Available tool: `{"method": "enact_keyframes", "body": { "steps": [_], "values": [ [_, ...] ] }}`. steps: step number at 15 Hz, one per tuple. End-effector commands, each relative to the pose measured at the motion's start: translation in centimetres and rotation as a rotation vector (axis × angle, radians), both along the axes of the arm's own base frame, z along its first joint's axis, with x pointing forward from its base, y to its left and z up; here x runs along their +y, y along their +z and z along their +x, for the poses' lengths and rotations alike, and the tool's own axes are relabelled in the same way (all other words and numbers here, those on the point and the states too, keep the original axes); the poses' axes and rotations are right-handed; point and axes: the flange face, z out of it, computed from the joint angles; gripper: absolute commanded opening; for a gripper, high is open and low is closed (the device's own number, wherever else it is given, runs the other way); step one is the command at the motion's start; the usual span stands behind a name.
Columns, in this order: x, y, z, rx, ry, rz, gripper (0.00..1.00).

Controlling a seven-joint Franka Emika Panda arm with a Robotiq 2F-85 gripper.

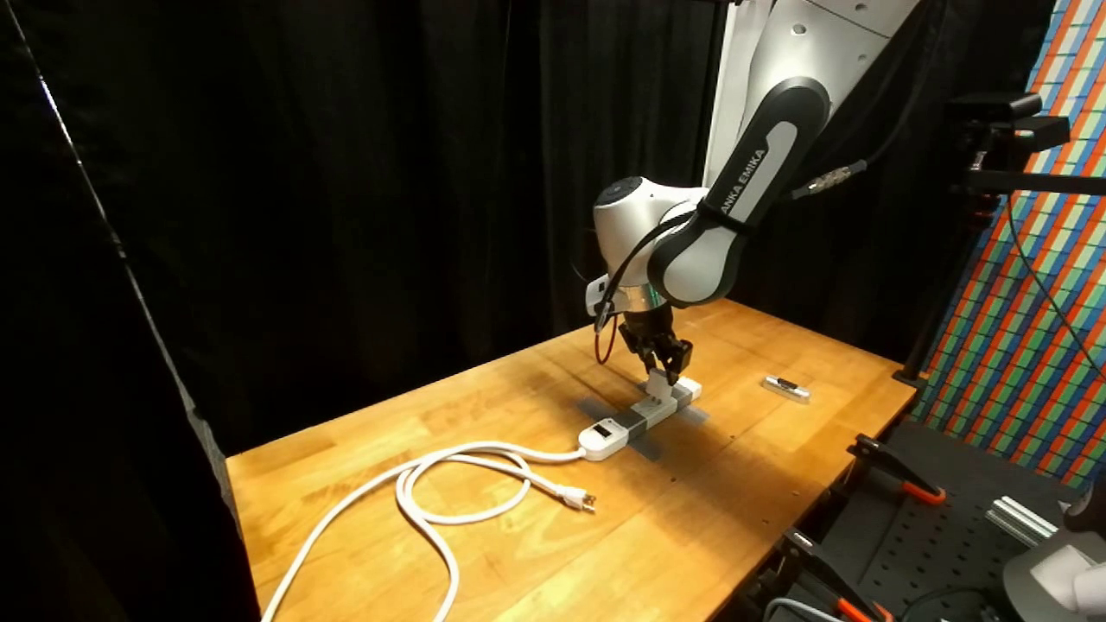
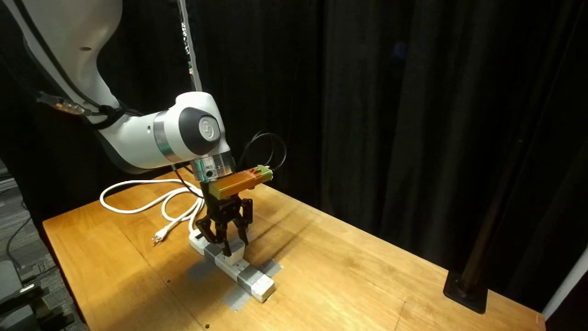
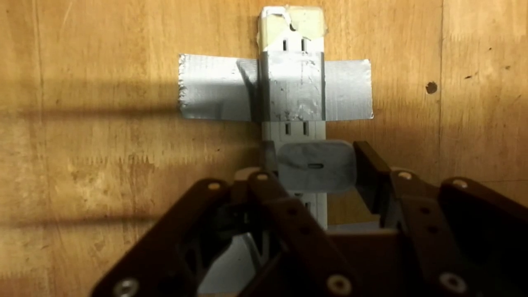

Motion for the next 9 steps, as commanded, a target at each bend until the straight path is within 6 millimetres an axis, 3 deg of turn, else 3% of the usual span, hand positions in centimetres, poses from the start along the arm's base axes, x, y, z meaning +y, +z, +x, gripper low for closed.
{"method": "enact_keyframes", "body": {
  "steps": [1,5,9],
  "values": [
    [0.1,-0.4,0.6,-0.01,-0.039,0.007,0.22],
    [0.2,-2.1,1.5,-0.014,-0.066,-0.011,0.22],
    [1.7,-3.2,1.1,-0.026,-0.094,-0.076,0.22]
  ]
}}
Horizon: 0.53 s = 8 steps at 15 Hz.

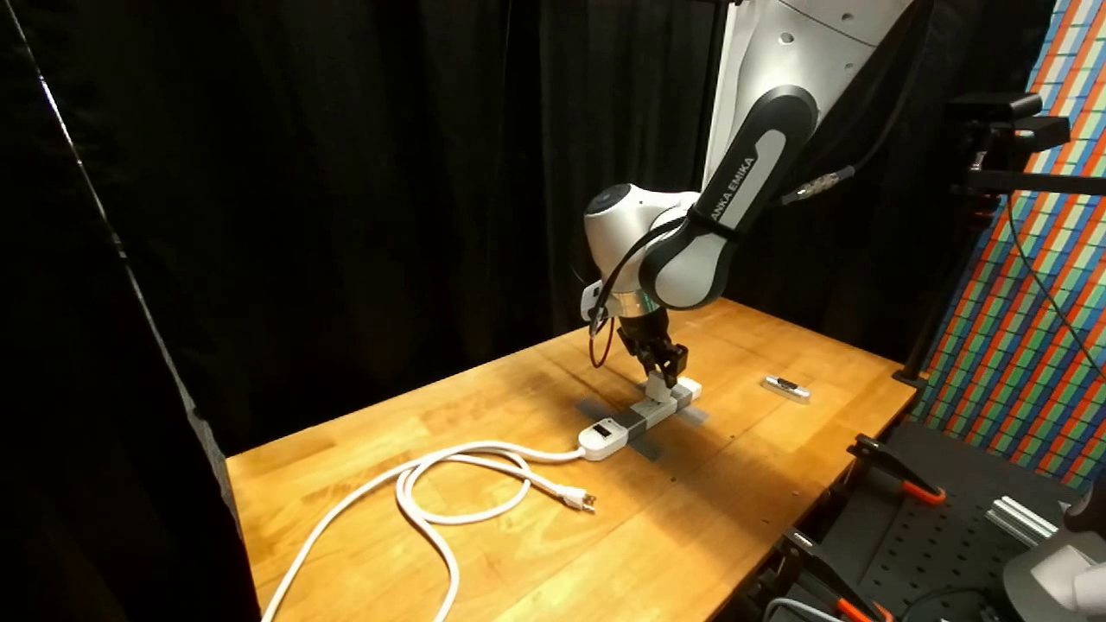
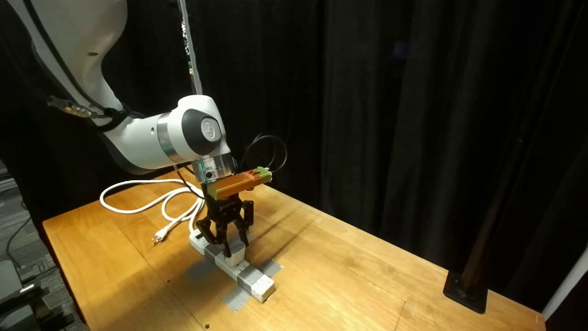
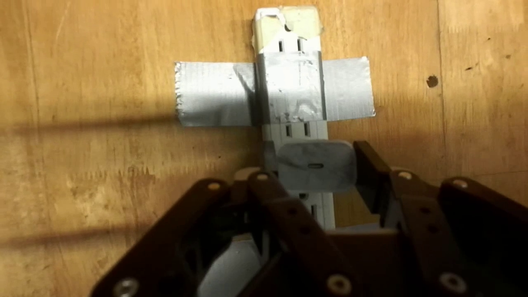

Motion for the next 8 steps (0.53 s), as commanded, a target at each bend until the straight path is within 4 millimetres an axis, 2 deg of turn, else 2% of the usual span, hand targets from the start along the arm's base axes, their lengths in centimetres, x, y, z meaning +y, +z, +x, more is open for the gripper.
{"method": "enact_keyframes", "body": {
  "steps": [1,5,8],
  "values": [
    [1.7,-2.9,0.4,-0.033,-0.039,-0.058,0.22],
    [3.1,-4.8,0.1,-0.071,-0.063,-0.153,0.22],
    [3.1,-5.7,0.4,-0.05,-0.075,-0.189,0.22]
  ]
}}
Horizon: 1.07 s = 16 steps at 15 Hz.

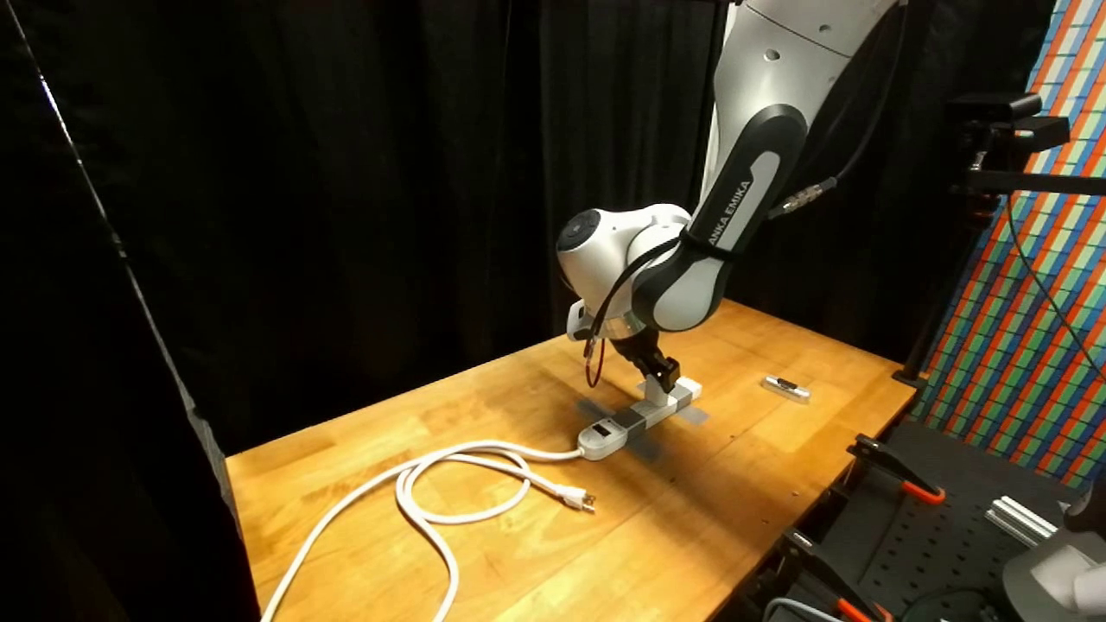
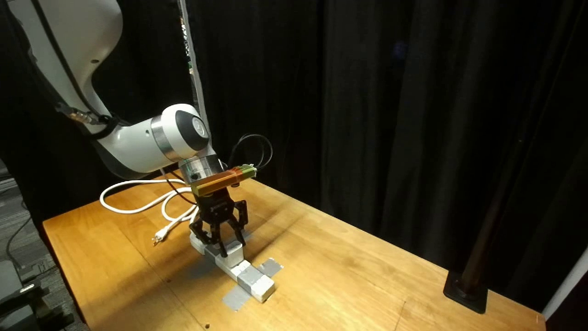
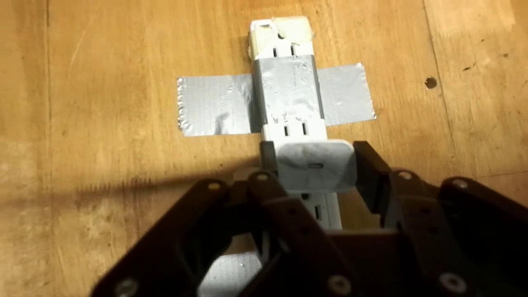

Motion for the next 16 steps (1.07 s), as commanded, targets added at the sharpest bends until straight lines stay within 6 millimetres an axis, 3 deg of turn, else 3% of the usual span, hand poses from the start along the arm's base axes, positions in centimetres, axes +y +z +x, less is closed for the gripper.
{"method": "enact_keyframes", "body": {
  "steps": [1,8,14,15,16],
  "values": [
    [-0.5,-4.1,1.1,0.015,-0.036,-0.008,0.22],
    [-1.5,-4.9,2.3,0.099,-0.046,0.015,0.22],
    [-1.3,-5.0,1.8,0.053,-0.031,0.015,0.22],
    [-1.2,-4.8,1.5,0.045,-0.022,0.009,0.72],
    [-1.2,-4.8,1.3,0.035,-0.016,0.006,0.73]
  ]
}}
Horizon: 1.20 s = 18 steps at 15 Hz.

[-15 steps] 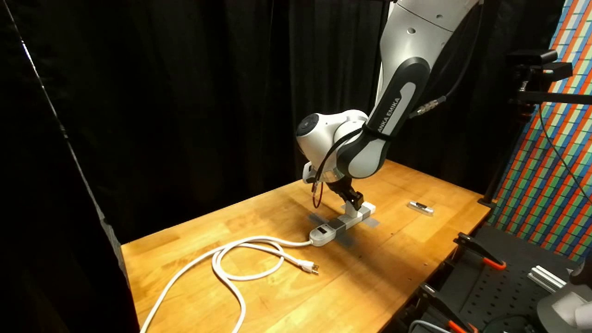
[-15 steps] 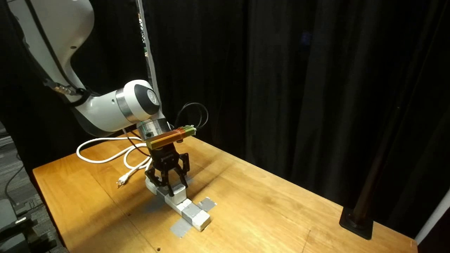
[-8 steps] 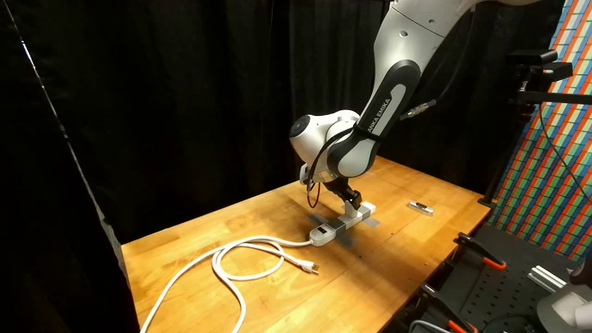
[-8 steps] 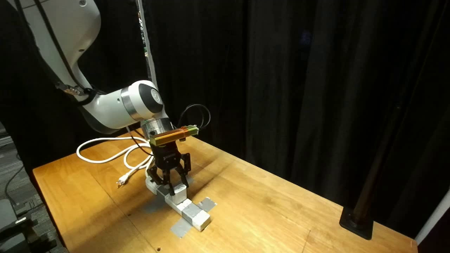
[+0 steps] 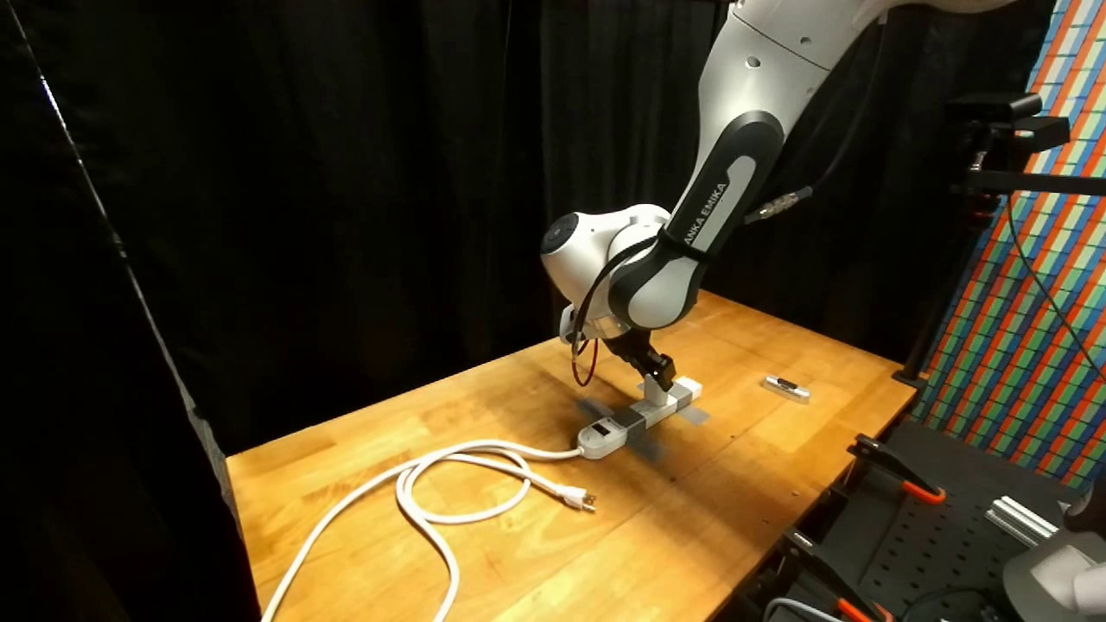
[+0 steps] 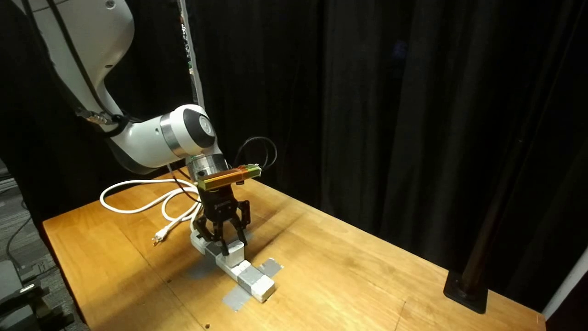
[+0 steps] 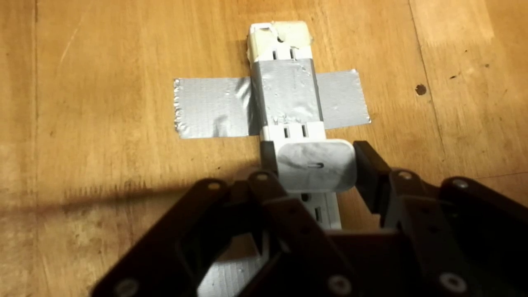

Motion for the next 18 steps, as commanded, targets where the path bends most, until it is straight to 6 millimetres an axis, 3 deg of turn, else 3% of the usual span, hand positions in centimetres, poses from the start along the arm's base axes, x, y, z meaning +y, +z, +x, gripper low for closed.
{"method": "enact_keyframes", "body": {
  "steps": [1,4,5,11,14,18],
  "values": [
    [-1.6,-4.8,-0.6,-0.061,-0.013,0.035,0.78],
    [-2.8,-6.6,-1.7,-0.138,-0.021,0.067,1.0],
    [-3.2,-6.7,-2.1,-0.169,-0.029,0.081,1.0],
    [-3.9,-2.6,-4.5,-0.374,-0.028,0.127,1.0],
    [-4.7,0.5,-7.1,-0.471,-0.085,0.126,1.0],
    [-6.3,4.0,-11.6,-0.474,-0.214,0.114,1.0]
  ]
}}
